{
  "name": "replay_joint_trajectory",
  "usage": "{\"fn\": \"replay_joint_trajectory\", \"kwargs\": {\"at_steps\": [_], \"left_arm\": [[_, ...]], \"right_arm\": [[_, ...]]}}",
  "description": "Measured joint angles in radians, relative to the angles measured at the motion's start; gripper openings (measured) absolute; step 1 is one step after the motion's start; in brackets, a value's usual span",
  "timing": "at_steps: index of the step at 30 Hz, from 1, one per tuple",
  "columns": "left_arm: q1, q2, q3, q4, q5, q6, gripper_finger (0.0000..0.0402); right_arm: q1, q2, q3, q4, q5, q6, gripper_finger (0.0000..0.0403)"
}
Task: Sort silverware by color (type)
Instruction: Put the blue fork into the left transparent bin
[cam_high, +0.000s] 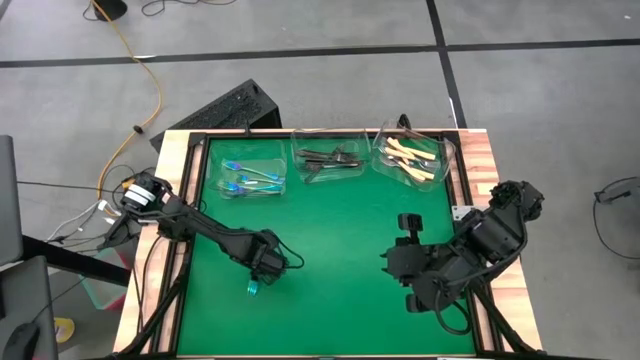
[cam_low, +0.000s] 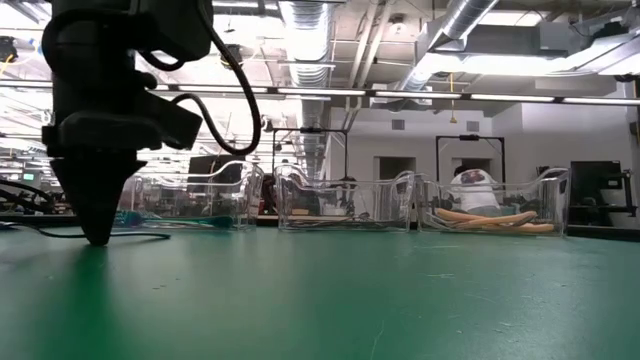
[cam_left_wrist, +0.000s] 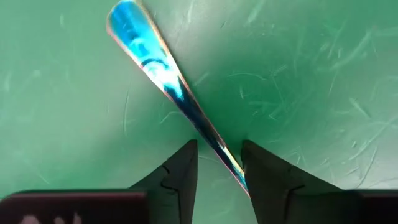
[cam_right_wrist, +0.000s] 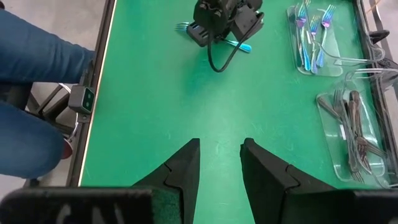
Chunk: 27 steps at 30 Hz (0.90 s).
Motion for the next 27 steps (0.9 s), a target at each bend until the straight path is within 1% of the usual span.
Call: {"fn": "replay_joint_trajectory", "kwargs": {"at_steps": [4,6,9,11,15,16,20,25,27], "left_arm": [[0.0,0.0,0.0,-0.006,-0.025,0.061,0.0103],[0.001,0.0,-0.001,-0.008,-0.03,0.057,0.0103],[0.009,0.0,-0.001,-0.006,-0.011,0.028,0.0096],[0.011,0.0,-0.001,-0.004,-0.003,0.017,0.008],[0.01,0.0,-0.001,-0.006,-0.008,0.029,0.0021],[0.011,0.001,-0.002,-0.007,-0.012,0.04,0.0012],[0.021,0.001,-0.002,-0.005,-0.015,0.113,0.0007],[0.026,0.001,-0.001,0.005,-0.016,0.156,0.0003],[0.027,0.003,0.009,0.013,-0.033,0.173,0.0002]], "right_arm": [[0.001,0.0,0.0,0.0,0.0,0.0,0.0138],[0.0,0.0,0.0,0.0,0.0,-0.001,0.0138],[0.0,0.0,0.0,0.0,0.001,-0.001,0.0138],[0.0,0.0,0.0,0.0,0.001,-0.004,0.0138],[0.0,0.0,0.0,0.0,0.002,-0.003,0.0138],[0.001,0.0,0.0,0.0,0.008,-0.003,0.0138],[0.005,0.0,0.0,0.0,0.023,-0.004,0.0138],[0.006,0.0,0.0,0.0,0.027,-0.01,0.0138],[0.006,0.0,0.0,0.0,0.027,-0.011,0.0138]]}}
